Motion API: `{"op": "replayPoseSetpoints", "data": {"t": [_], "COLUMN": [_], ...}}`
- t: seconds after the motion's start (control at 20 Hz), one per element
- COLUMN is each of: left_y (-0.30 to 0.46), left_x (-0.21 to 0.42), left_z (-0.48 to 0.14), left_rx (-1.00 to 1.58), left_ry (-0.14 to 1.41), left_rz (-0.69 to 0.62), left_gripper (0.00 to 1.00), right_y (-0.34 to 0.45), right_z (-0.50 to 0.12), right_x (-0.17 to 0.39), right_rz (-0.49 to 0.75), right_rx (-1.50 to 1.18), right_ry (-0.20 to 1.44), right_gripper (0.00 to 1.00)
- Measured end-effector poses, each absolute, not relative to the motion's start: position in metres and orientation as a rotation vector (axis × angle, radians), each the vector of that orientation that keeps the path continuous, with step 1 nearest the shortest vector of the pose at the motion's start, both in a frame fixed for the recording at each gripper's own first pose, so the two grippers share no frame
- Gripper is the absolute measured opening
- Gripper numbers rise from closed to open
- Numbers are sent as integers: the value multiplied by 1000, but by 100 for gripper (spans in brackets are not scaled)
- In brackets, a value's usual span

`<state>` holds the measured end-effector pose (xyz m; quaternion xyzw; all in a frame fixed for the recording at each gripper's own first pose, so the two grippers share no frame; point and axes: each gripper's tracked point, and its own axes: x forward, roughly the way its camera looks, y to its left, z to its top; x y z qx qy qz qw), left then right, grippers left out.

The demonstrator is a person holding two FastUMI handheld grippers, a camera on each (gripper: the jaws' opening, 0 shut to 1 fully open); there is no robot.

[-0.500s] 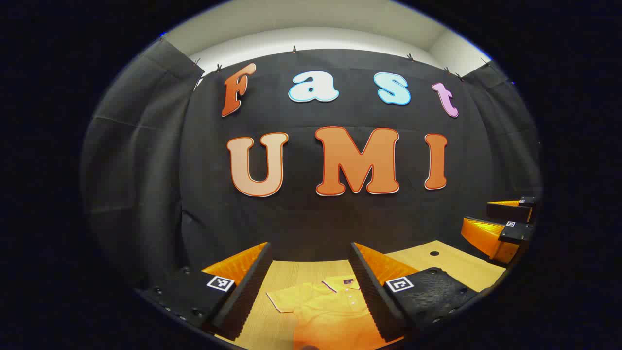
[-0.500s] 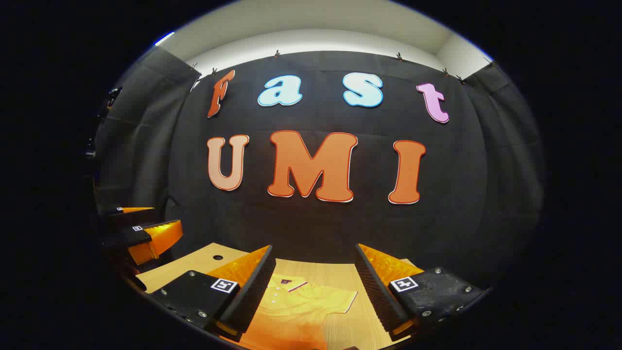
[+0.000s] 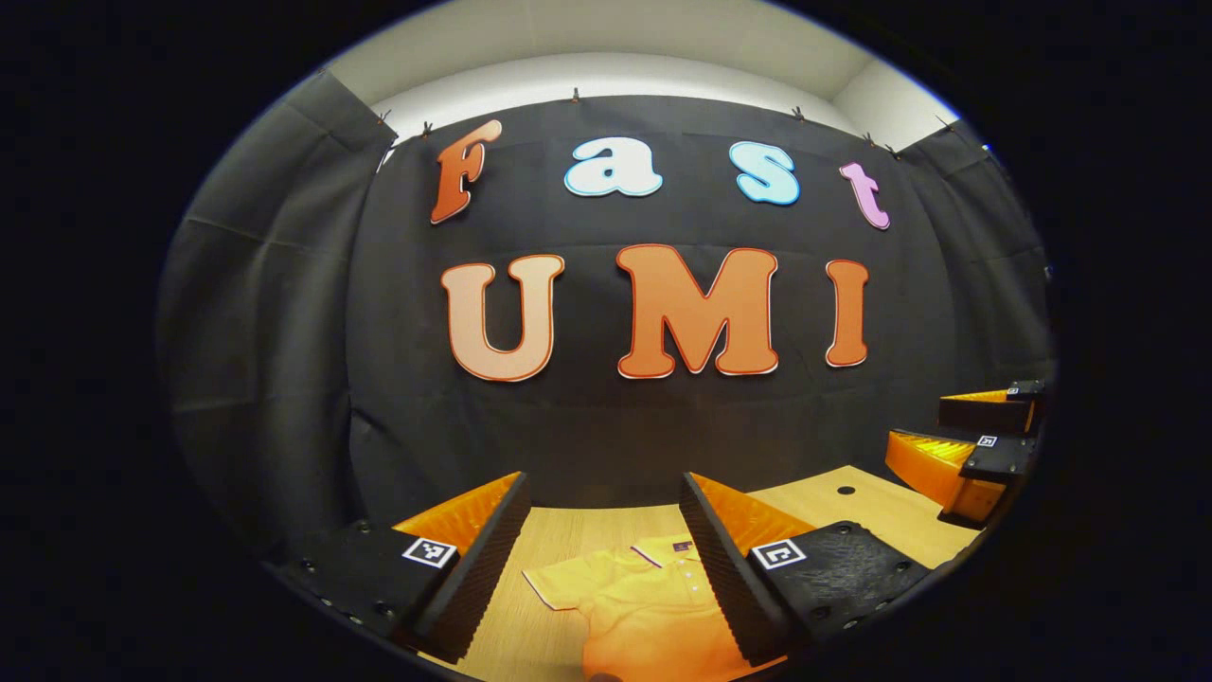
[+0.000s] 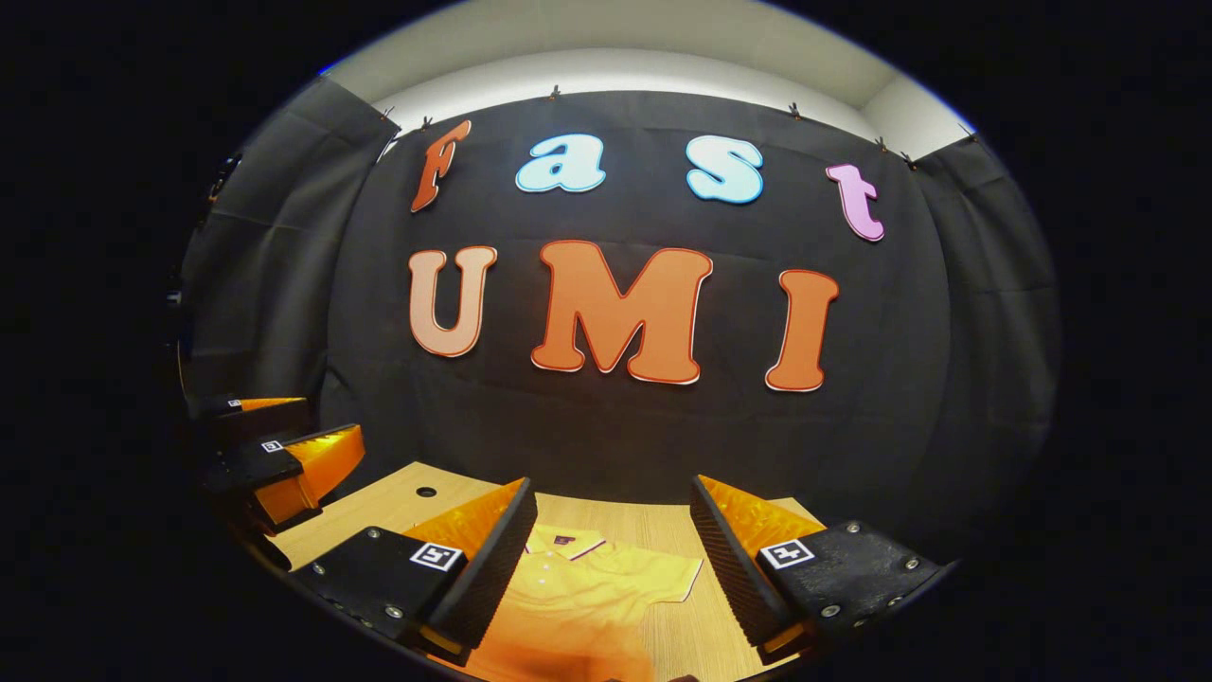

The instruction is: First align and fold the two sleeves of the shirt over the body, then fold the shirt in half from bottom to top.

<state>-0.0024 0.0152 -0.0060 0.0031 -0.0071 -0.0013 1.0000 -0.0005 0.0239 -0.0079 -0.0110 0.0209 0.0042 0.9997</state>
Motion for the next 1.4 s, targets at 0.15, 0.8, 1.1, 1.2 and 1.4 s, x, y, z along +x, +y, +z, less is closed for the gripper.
{"op": "replayPoseSetpoints", "data": {"t": [0.15,0.8,1.1,1.2,1.4], "left_y": [21,75,82,83,74], "left_x": [-8,-5,0,-3,-10], "left_z": [-8,-24,-25,-23,-31], "left_rx": [13,31,9,20,21], "left_ry": [-17,4,15,11,43], "left_rz": [10,-34,85,125,169], "left_gripper": [97,97,97,97,97], "right_y": [20,-9,-37,-49,-77], "right_z": [-10,-52,-94,-117,-171], "right_x": [4,63,95,107,126], "right_rz": [3,-168,-137,-131,-133], "right_rx": [-18,-75,-65,-40,-29], "right_ry": [42,170,277,351,532], "right_gripper": [98,98,98,99,98]}}
